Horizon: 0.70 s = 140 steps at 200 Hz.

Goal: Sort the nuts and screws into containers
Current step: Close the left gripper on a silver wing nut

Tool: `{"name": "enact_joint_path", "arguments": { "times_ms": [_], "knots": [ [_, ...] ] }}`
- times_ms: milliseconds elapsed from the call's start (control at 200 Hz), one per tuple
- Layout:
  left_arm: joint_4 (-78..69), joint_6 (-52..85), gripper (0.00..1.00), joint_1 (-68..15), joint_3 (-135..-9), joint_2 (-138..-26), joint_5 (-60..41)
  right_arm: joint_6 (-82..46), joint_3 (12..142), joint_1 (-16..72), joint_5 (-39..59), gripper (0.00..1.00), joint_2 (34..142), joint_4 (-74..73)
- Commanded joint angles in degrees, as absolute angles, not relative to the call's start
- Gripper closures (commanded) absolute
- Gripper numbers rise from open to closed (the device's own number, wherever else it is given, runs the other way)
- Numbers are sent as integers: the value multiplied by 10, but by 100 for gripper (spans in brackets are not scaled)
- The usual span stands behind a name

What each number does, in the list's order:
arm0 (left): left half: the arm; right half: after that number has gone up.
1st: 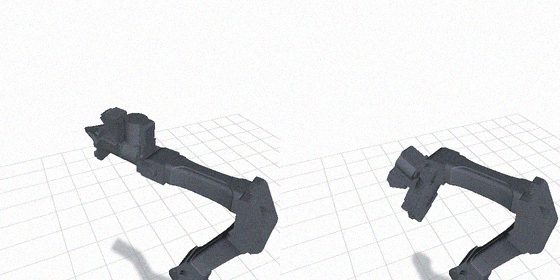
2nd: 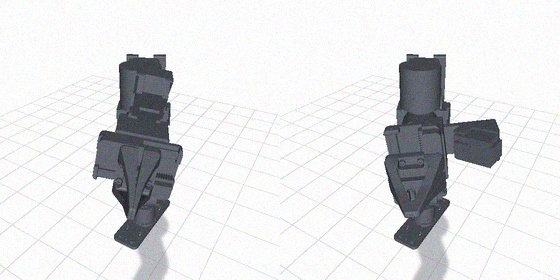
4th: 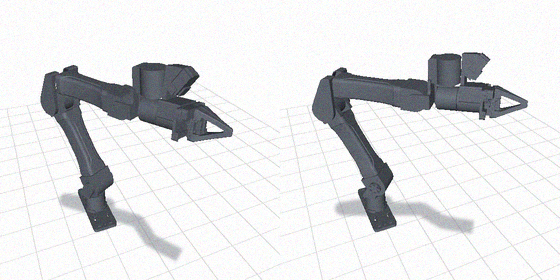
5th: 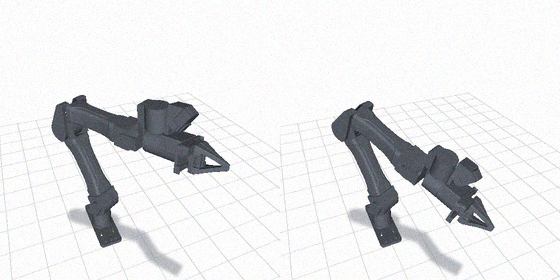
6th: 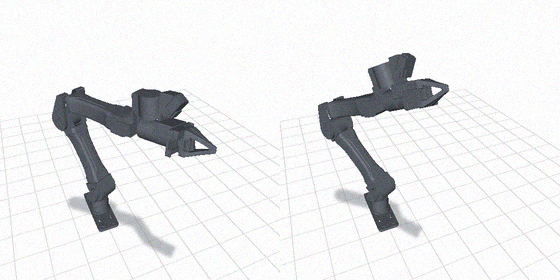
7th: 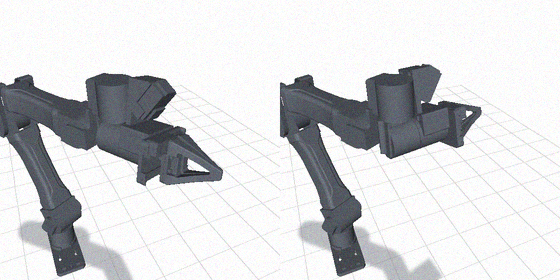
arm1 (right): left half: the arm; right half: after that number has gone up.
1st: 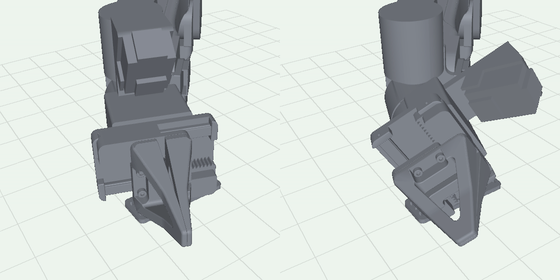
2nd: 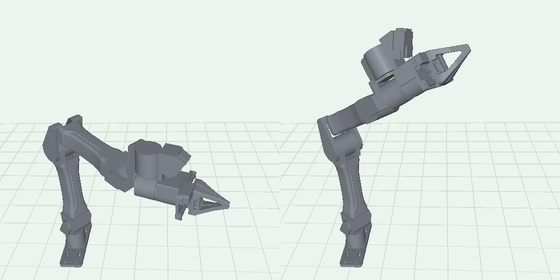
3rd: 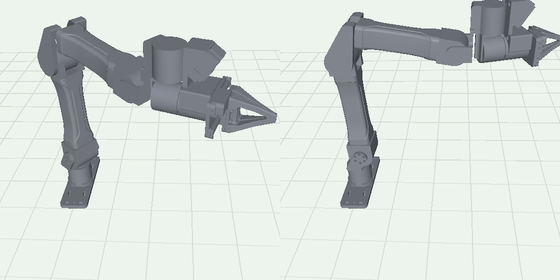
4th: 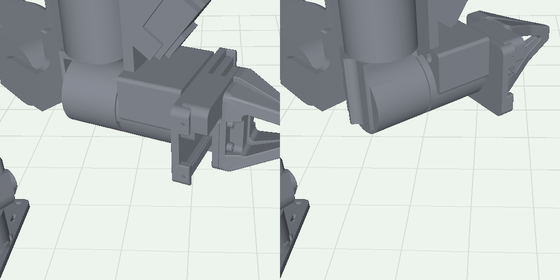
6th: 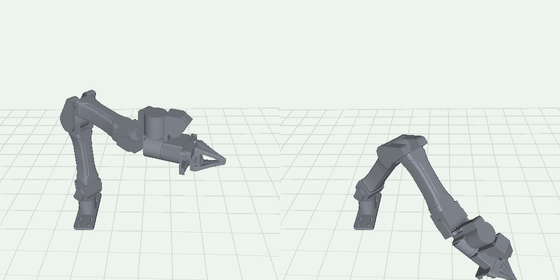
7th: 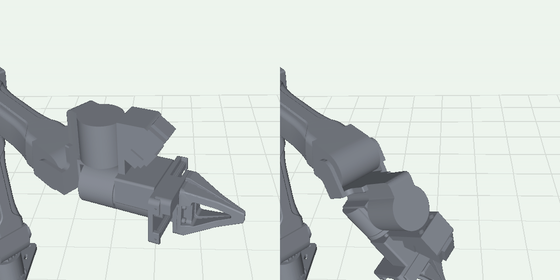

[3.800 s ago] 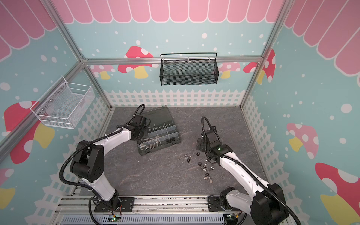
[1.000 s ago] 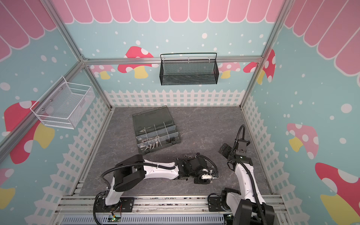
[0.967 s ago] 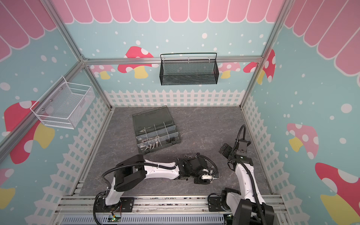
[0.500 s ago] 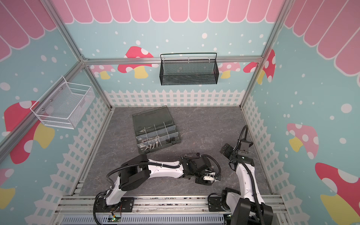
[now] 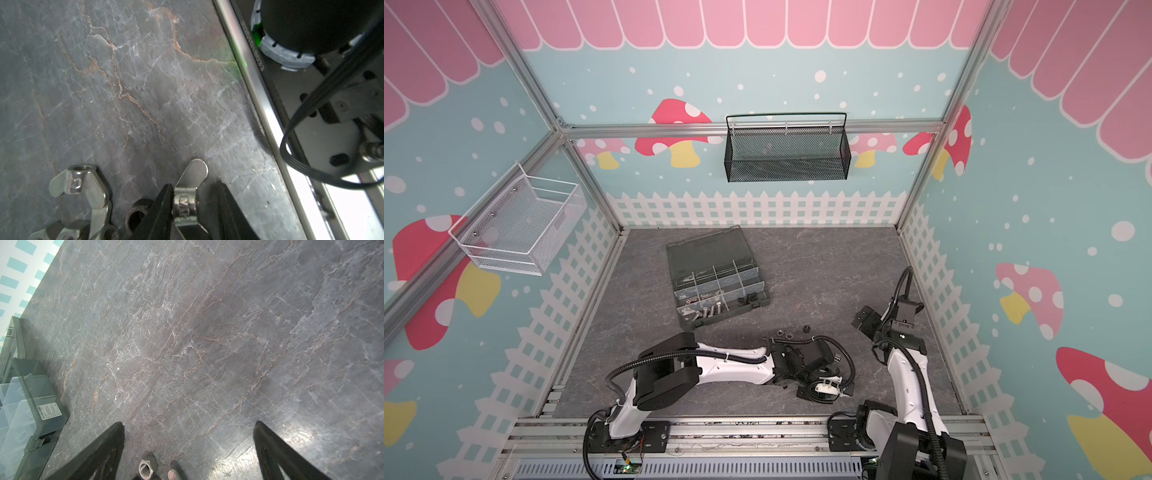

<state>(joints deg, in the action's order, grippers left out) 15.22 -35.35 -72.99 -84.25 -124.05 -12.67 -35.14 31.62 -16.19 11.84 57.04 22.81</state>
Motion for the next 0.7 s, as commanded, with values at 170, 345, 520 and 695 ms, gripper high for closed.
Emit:
{"name": "enact_joint_path", "arguments": {
  "times_ms": [170, 345, 520, 695],
  "knots": [
    [237, -337, 65, -726, -835, -1263, -100, -347, 312, -166, 127, 2, 571, 223],
    [256, -308, 64, -703, -828, -1261, -103, -347, 317, -166, 128, 2, 569, 223],
    [258, -301, 68, -701, -834, -1262, -121, -346, 314, -166, 123, 2, 570, 220],
    [260, -312, 64, -709, -845, -1274, -122, -345, 307, -166, 123, 2, 569, 219]
  ]
}}
